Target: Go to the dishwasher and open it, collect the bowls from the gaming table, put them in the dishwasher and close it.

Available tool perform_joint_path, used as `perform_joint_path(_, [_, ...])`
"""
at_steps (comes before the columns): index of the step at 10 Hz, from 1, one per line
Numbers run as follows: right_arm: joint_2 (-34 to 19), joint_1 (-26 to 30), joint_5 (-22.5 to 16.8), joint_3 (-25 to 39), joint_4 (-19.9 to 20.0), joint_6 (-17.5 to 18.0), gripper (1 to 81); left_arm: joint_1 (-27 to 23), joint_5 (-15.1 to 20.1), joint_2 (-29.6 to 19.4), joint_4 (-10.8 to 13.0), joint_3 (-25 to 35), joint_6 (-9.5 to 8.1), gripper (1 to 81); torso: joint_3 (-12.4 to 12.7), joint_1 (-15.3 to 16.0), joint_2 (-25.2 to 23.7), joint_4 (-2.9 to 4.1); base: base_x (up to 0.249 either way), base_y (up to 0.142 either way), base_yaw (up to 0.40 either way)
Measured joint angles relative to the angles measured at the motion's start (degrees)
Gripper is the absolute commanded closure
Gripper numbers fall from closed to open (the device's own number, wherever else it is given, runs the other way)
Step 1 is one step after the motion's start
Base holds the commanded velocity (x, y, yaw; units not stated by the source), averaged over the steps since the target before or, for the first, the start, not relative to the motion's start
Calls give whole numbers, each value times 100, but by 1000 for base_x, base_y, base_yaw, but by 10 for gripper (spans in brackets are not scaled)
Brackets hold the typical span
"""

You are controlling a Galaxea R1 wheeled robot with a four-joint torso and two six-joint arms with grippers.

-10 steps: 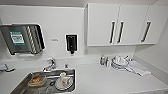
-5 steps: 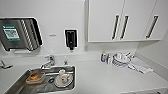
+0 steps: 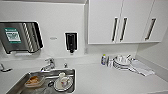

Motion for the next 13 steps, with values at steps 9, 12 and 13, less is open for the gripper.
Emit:
perform_joint_path(9, [-94, 144, -6, 24, 0, 289, 10, -378, 339, 166, 41, 13, -2, 10, -996, 946, -1478, 0, 0, 0, 0])
perform_joint_path(12, [-116, 151, -11, 39, 2, 375, 10, -690, 572, 166, 30, 219, -5, 10, -999, 1318, -2068, 0, 0, 0, 0])
perform_joint_path(13, [-113, 154, -12, 41, 2, 374, 10, -701, 650, 179, 30, 269, -2, 10, -999, 1368, -2149, 0, 0, 0, 0])
